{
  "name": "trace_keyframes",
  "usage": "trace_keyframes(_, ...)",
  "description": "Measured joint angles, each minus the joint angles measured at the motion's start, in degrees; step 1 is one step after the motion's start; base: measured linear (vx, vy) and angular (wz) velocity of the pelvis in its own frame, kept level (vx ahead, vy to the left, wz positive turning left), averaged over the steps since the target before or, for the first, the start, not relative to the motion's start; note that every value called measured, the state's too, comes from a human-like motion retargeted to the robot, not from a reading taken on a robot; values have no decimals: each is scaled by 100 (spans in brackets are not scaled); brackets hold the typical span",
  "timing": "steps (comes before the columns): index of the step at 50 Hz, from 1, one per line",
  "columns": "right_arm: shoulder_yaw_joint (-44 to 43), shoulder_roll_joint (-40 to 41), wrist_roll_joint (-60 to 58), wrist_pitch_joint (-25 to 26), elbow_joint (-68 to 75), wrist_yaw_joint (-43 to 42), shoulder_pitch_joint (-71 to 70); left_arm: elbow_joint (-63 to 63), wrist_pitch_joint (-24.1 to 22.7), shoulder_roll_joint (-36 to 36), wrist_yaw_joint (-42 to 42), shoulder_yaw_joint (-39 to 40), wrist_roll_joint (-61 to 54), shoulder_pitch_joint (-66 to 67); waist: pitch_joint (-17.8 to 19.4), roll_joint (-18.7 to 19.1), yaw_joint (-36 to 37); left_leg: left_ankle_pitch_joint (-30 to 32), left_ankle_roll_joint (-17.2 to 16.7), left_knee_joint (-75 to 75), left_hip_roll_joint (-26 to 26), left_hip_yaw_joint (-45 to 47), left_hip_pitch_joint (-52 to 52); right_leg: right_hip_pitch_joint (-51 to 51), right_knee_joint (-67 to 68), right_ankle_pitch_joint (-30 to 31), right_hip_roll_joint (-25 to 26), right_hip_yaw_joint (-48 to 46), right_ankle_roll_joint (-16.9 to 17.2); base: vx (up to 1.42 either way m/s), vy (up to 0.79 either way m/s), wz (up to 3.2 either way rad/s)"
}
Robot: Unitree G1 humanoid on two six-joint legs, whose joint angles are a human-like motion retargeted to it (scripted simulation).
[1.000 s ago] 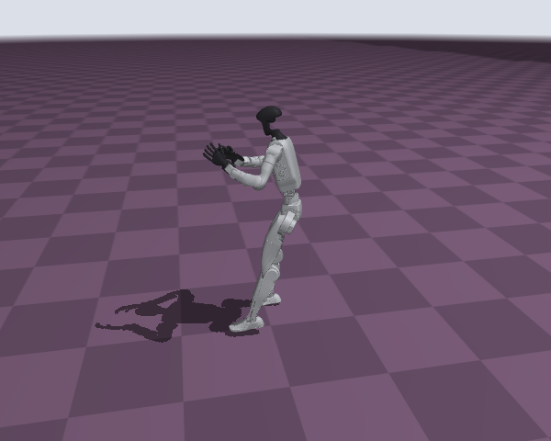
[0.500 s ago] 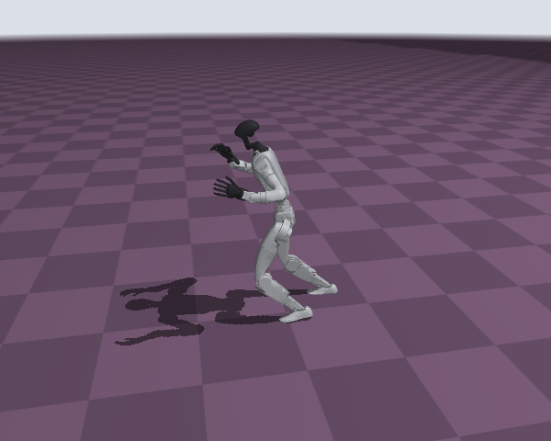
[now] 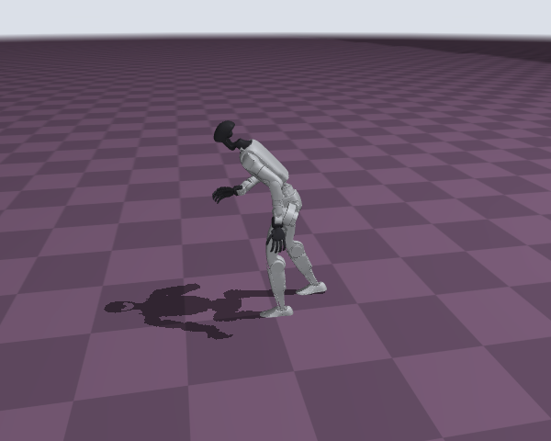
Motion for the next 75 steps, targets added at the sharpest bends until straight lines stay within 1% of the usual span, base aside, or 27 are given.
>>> trace_keyframes(2, -120, 153, 107, -64, -146, -145, 368, -275, -88, 28, 123, 64, 34, -67, -113, 8, 9, 43, 47, -5, 32, 15, 45, 0, 79, -58, 35, 137, 54, 2, -3, -10)
trace_keyframes(5, -96, 223, 125, -104, -242, 28, 712, -914, -289, -55, 81, 222, -234, -49, -326, 17, 115, 78, 154, -78, 148, 126, 235, 21, 80, -211, -77, 127, 36, 3, -8, -54)
trace_keyframes(7, 29, 196, 98, -112, -222, 227, 738, -1327, -405, -132, -55, 249, -465, -36, -464, 23, 202, 122, 157, -103, 227, 238, 356, 15, -46, -112, -306, -113, 3, 0, -11, -69)
trace_keyframes(10, 236, 135, 78, -142, -172, 402, 574, -1829, -542, -209, -173, 124, -571, -114, -570, 104, 244, 186, 149, -115, 279, 345, 511, 53, -270, 290, -552, -277, 62, -6, -14, -38)
trace_keyframes(12, 317, 105, 64, -174, -141, 470, 390, -2101, -594, -212, -189, -27, -395, -236, -533, 230, 193, 197, 178, -77, 282, 331, 578, 89, -214, 388, -566, -190, 87, -11, -17, 6)
trace_keyframes(14, 343, 97, 40, -198, -82, 540, 224, -2325, -593, -179, -211, -169, -36, -375, -443, 375, 104, 213, 235, 25, 267, 251, 586, 92, -5, 332, -554, -184, 51, -14, -18, 32)
trace_keyframes(18, 280, 139, 25, -216, 146, 559, 149, -2552, -482, -126, -195, -331, 1091, -578, -242, 639, -91, 362, 331, 337, 197, 4, 443, 79, 322, 218, -604, -454, -65, -16, -17, 43)
trace_keyframes(22, 149, 72, 79, -276, 265, 515, 469, -2520, -416, -289, 92, -318, 1832, -500, -128, 823, -159, 543, 254, 406, 185, -28, 425, 167, 249, 298, -621, -529, -50, -10, -11, 7)
trace_keyframes(27, 68, -323, 177, -359, 185, 674, 981, -2174, -419, -590, 343, -241, 1642, -160, -139, 976, -182, 618, 59, -282, 91, -196, 800, 330, 2, 465, -508, -444, 32, -2, -3, -34)
trace_keyframes(31, 48, -704, 324, -373, 253, 634, 1178, -1587, -411, -694, 384, -371, 1089, -113, -211, 1076, -243, 664, 72, -1071, 195, 5, 1319, 528, -229, 480, -334, -384, 63, 4, 2, -40)
trace_keyframes(35, -42, -912, 465, -385, 406, 519, 1253, -914, -392, -607, 273, -678, 659, -201, -416, 1069, -359, 695, 30, -1446, 313, 131, 1598, 765, -633, 570, -220, -325, 122, 3, 1, -20)
trace_keyframes(40, -230, -841, 604, -454, 367, 451, 1317, -515, -326, -322, 85, -942, 625, -278, -946, 963, -328, 863, -113, -1775, 428, 210, 1698, 977, -1169, 580, -118, -150, 221, 0, -2, -16)
trace_keyframes(43, -211, -638, 603, -480, 317, 452, 1225, -601, -408, -159, 162, -897, 615, -350, -1237, 790, -160, 916, -124, -1937, 457, 341, 1782, 951, -1075, 386, -96, -48, 151, -4, -8, -34)
trace_keyframes(45, -138, -490, 543, -474, 322, 470, 1115, -647, -469, -111, 277, -825, 655, -456, -1363, 662, -64, 948, -112, -2000, 443, 396, 1855, 911, -904, 289, -100, -32, 81, -6, -12, -17)
trace_keyframes(49, 45, -362, 380, -449, 342, 556, 946, -621, -544, -328, 630, -680, 842, -750, -1443, 574, 5, 1021, -81, -2066, 415, 313, 2074, 955, -539, 181, -78, -120, -58, -7, -14, 20)
trace_keyframes(52, 144, -422, 364, -468, 303, 683, 935, -714, -628, -670, 839, -639, 868, -894, -1456, 647, -22, 1083, -61, -2083, 431, 129, 2222, 1125, -421, 153, -32, -301, -79, -8, -16, 50)
trace_keyframes(55, 179, -523, 457, -521, 268, 849, 1010, -1000, -734, -959, 816, -741, 869, -950, -1477, 735, -37, 1093, -74, -2000, 464, -106, 2277, 1367, -513, 146, 13, -505, -51, -9, -16, 51)
trace_keyframes(58, 168, -597, 562, -558, 314, 985, 1090, -1308, -784, -1047, 600, -943, 1087, -1033, -1495, 721, 11, 791, -94, -1650, 532, 22, 2221, 1528, -584, 102, 7, -628, -13, -12, -17, 39)
trace_keyframes(60, 166, -636, 629, -569, 376, 1046, 1111, -1400, -779, -1028, 514, -1068, 1375, -1130, -1509, 645, 31, 410, -73, -1224, 652, 514, 2156, 1574, -568, 52, -45, -683, 26, -12, -16, 31)
trace_keyframes(62, 170, -666, 730, -594, 428, 1083, 1105, -1325, -745, -1001, 582, -1167, 1712, -1238, -1530, 556, 19, 68, -36, -696, 858, 1027, 2105, 1621, -558, 12, -89, -717, 72, -10, -15, 19)
trace_keyframes(64, 171, -684, 873, -646, 442, 1107, 1107, -1120, -696, -1008, 763, -1253, 1992, -1314, -1562, 514, 2, -45, -53, -298, 1022, 1022, 2087, 1718, -611, 9, -58, -714, 100, -7, -11, -3)
trace_keyframes(65, 169, -690, 955, -681, 436, 1118, 1118, -993, -670, -1020, 872, -1293, 2110, -1337, -1583, 513, -8, -24, -84, -183, 1063, 828, 2090, 1783, -660, 21, -18, -701, 105, -4, -8, -15)
trace_keyframes(67, 119, -701, 1116, -754, 386, 1132, 1190, -776, -632, -1048, 1047, -1343, 2249, -1316, -1647, 547, -50, 144, -146, -299, 988, 136, 2185, 1922, -794, 64, 82, -679, 94, -2, -3, -8)
trace_keyframes(69, 6, -721, 1241, -812, 332, 1134, 1296, -683, -619, -1046, 1113, -1339, 2315, -1257, -1712, 583, -111, 303, -118, -626, 904, -322, 2357, 2013, -889, 93, 149, -684, 72, 0, 0, 0)
trace_keyframes(70, -67, -732, 1286, -832, 312, 1133, 1356, -681, -619, -1032, 1112, -1321, 2334, -1221, -1742, 598, -140, 375, -76, -820, 882, -426, 2453, 2036, -916, 101, 171, -691, 58, 0, 0, 0)
trace_keyframes(73, -345, -735, 1272, -812, 348, 1150, 1566, -872, -641, -924, 996, -1248, 2332, -1094, -1799, 634, -151, 639, 52, -1401, 890, -288, 2695, 1980, -903, 129, 209, -695, 24, -4, -3, -1)
trace_keyframes(75, -543, -705, 1187, -767, 417, 1168, 1707, -1040, -664, -832, 910, -1230, 2292, -1018, -1795, 664, -134, 807, 53, -1672, 906, -228, 2786, 1934, -898, 158, 240, -698, 16, -8, -4, 1)
